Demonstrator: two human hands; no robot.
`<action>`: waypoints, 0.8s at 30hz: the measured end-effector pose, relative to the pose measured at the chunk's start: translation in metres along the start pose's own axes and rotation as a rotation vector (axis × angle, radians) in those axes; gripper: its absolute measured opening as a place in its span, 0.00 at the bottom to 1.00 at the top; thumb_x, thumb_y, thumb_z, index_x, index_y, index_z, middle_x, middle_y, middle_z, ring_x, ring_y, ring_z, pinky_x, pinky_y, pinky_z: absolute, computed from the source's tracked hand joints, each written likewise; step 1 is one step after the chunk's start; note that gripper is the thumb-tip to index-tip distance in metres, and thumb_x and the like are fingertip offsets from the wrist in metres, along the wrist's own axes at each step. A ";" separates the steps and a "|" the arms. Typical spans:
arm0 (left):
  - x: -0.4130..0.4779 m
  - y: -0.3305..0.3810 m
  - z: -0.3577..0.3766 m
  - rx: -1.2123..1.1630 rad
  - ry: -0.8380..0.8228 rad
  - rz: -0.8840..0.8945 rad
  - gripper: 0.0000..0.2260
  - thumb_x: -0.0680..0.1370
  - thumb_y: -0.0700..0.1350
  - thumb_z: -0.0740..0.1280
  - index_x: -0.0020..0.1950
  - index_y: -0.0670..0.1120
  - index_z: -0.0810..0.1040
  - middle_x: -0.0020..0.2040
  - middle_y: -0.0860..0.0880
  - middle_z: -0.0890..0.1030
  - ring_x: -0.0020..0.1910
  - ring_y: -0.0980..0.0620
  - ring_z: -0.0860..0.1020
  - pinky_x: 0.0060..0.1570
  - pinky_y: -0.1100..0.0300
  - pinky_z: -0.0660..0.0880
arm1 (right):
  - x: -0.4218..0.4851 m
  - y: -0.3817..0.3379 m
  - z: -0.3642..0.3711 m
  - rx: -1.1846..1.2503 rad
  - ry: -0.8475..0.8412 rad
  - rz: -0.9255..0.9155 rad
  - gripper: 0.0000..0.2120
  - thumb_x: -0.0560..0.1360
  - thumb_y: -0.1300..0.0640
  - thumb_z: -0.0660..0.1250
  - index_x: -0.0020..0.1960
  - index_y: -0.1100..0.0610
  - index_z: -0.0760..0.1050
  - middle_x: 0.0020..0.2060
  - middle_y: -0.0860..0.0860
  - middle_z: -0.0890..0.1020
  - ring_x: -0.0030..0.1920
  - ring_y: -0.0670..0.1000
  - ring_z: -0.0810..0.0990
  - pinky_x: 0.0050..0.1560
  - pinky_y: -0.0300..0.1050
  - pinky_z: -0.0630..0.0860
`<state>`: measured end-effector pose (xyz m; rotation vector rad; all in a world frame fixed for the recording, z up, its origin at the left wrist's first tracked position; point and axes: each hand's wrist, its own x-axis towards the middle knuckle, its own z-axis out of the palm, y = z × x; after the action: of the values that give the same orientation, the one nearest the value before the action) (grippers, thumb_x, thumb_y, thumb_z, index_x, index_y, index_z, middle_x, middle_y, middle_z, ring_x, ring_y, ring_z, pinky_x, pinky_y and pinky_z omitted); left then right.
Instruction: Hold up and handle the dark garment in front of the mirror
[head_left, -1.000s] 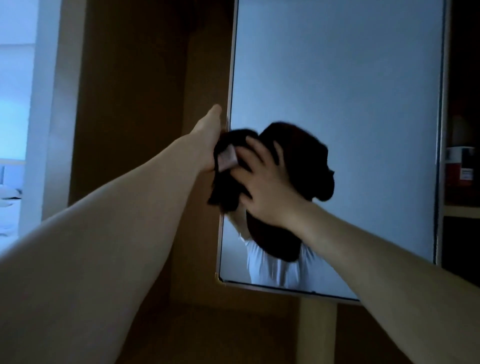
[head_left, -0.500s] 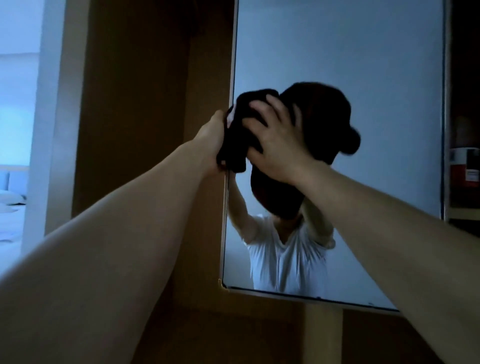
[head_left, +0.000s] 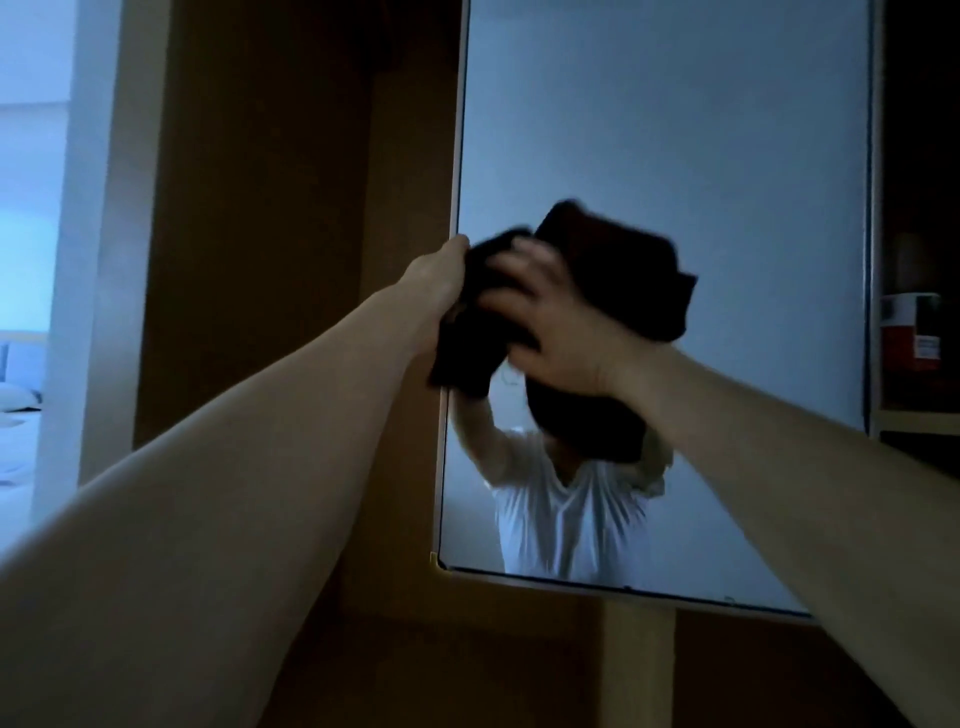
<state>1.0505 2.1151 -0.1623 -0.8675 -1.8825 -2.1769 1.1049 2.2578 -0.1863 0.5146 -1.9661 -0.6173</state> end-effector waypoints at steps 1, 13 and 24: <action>-0.003 0.002 0.001 0.025 0.024 -0.006 0.19 0.80 0.57 0.58 0.59 0.43 0.76 0.56 0.43 0.79 0.55 0.43 0.79 0.57 0.49 0.76 | 0.008 0.010 -0.012 -0.038 0.004 0.090 0.30 0.69 0.45 0.53 0.64 0.60 0.74 0.69 0.64 0.67 0.71 0.68 0.56 0.70 0.64 0.49; -0.087 -0.001 0.056 0.705 0.103 0.745 0.25 0.78 0.49 0.61 0.75 0.51 0.59 0.72 0.47 0.63 0.70 0.47 0.63 0.64 0.54 0.64 | -0.045 0.004 -0.038 0.664 0.242 0.370 0.16 0.73 0.59 0.59 0.57 0.58 0.79 0.54 0.47 0.78 0.60 0.43 0.73 0.61 0.26 0.62; -0.038 0.008 0.104 0.946 0.145 0.777 0.33 0.73 0.57 0.63 0.72 0.42 0.59 0.75 0.42 0.57 0.73 0.40 0.57 0.70 0.44 0.58 | 0.003 0.072 -0.083 0.479 0.310 0.559 0.23 0.69 0.71 0.57 0.60 0.53 0.70 0.63 0.46 0.74 0.60 0.41 0.69 0.52 0.16 0.56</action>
<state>1.1196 2.2017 -0.1691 -0.9315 -1.7516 -0.7465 1.1708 2.2960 -0.1071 0.2950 -1.8337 0.2781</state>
